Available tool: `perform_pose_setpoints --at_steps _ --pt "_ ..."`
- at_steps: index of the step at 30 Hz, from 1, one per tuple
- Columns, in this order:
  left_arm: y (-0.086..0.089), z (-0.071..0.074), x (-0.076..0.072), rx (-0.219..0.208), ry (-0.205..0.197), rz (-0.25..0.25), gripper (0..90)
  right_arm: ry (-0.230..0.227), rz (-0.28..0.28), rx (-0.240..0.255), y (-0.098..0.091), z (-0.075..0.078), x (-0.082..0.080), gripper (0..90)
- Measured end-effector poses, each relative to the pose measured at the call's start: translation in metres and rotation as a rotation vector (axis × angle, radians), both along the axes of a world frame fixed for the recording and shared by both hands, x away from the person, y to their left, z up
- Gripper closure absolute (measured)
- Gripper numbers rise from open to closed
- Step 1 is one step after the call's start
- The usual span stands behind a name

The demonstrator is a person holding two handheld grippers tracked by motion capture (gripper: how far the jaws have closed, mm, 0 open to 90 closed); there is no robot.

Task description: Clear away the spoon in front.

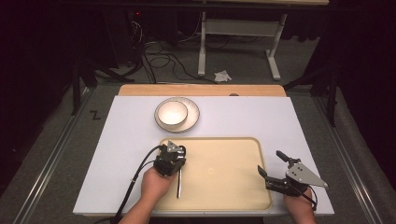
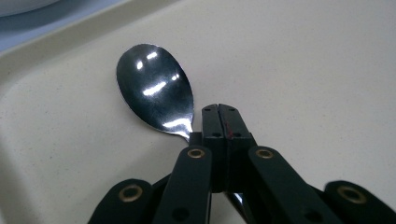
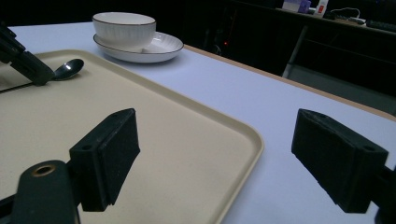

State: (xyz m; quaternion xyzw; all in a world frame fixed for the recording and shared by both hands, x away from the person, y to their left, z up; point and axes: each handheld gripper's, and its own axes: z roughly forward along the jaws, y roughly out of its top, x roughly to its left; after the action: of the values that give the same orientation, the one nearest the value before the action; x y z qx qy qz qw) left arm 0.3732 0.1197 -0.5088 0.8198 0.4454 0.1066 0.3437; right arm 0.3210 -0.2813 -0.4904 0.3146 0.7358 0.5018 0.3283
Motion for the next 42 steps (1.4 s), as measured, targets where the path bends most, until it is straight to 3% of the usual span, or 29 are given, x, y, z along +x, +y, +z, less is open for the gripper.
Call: perform_pose_setpoints --at_steps 2,4,7,14,18,21,24,27,29,35,42 --pt "0.003 0.003 -0.001 -0.011 -0.008 0.008 88.5 -0.003 0.002 -0.002 0.000 0.000 0.000 15.8" --pt "0.008 0.008 -0.005 -0.039 -0.028 0.010 80.2 -0.003 0.000 0.000 0.000 0.000 0.000 15.8" --pt "0.020 0.017 -0.015 -0.079 -0.097 -0.011 66.3 -0.005 0.003 0.004 -0.001 0.000 0.000 15.8" --pt "0.075 0.030 -0.044 -0.120 -0.244 0.081 32.7 0.001 0.001 -0.021 0.000 0.000 0.001 15.5" --pt "0.105 0.031 -0.057 -0.133 -0.247 0.134 13.9 0.008 0.001 -0.016 0.001 0.001 0.001 15.7" --pt "0.117 0.029 -0.073 -0.099 -0.266 0.115 0.0 0.007 -0.003 -0.016 0.000 0.001 0.000 15.8" --pt "0.124 0.030 -0.087 -0.085 -0.301 0.103 0.0 0.017 -0.019 0.001 0.001 0.001 -0.001 15.5" --pt "0.129 0.033 -0.094 -0.120 -0.331 0.114 0.0 0.017 -0.027 -0.003 0.001 0.001 -0.001 15.1" --pt "0.129 0.031 -0.094 -0.138 -0.329 0.112 0.8 0.013 -0.026 -0.009 0.002 0.001 -0.001 15.0" --pt "0.129 0.023 -0.085 -0.130 -0.288 0.109 1.8 0.017 -0.016 -0.021 0.003 -0.001 0.002 15.0" --pt "0.128 0.023 -0.087 -0.118 -0.288 0.110 2.3 0.021 -0.018 -0.015 0.001 0.000 0.001 15.0"
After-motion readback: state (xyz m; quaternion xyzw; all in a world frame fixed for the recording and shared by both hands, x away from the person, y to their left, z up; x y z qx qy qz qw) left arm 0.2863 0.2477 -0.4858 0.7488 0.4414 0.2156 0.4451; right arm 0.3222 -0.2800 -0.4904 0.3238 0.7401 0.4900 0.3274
